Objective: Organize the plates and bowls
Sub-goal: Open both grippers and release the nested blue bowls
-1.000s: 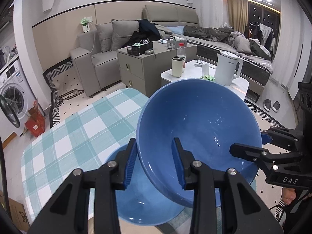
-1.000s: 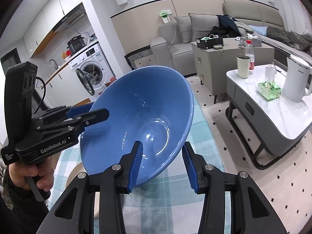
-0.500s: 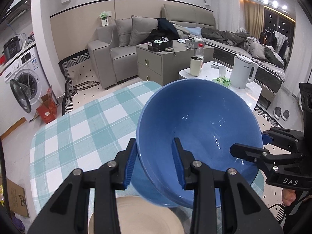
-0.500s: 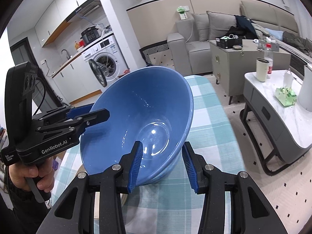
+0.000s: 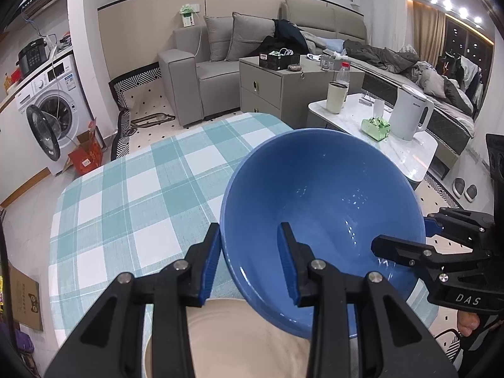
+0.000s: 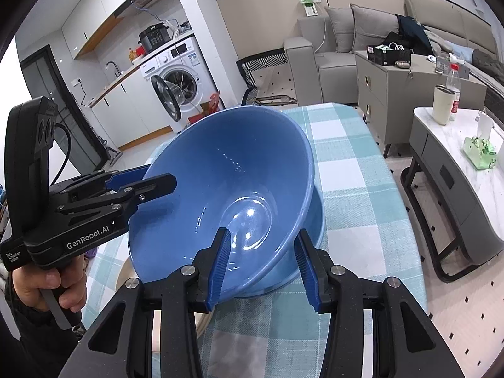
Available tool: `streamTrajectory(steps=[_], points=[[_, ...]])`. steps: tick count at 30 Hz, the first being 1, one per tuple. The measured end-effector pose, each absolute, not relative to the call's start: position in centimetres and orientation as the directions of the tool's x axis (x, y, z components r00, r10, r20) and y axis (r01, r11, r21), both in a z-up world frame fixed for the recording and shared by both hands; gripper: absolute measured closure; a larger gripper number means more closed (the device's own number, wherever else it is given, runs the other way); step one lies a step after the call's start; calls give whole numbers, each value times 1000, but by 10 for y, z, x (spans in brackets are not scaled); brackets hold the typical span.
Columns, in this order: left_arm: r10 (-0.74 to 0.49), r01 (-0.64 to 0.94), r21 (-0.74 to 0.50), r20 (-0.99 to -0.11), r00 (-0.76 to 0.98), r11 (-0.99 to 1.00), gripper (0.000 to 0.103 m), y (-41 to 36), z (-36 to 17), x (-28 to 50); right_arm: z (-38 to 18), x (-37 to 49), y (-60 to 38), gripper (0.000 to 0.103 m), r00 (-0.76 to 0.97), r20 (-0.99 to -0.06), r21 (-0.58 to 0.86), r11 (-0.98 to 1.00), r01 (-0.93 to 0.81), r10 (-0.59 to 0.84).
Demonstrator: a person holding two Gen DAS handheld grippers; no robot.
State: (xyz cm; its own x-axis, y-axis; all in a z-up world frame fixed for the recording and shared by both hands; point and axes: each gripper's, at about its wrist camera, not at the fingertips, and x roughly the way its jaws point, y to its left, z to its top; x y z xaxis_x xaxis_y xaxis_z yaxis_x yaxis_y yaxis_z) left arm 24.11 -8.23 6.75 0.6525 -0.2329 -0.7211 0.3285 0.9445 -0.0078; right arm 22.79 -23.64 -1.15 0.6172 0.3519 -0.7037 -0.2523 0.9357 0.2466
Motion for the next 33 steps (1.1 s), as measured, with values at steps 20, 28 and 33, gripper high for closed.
streamTrajectory(steps=[20, 28, 33], points=[[-179, 317, 40, -754, 632, 948, 68, -91, 35, 256, -41, 243, -226, 60, 585, -759, 184, 956, -229, 287], [-174, 315, 44, -758, 629, 948, 68, -91, 32, 259, -44, 244, -219, 60, 596, -766, 121, 965, -234, 241], [-173, 318, 46, -760, 626, 947, 68, -92, 29, 261, -46, 243, -212, 60, 606, -771, 55, 968, -243, 196]])
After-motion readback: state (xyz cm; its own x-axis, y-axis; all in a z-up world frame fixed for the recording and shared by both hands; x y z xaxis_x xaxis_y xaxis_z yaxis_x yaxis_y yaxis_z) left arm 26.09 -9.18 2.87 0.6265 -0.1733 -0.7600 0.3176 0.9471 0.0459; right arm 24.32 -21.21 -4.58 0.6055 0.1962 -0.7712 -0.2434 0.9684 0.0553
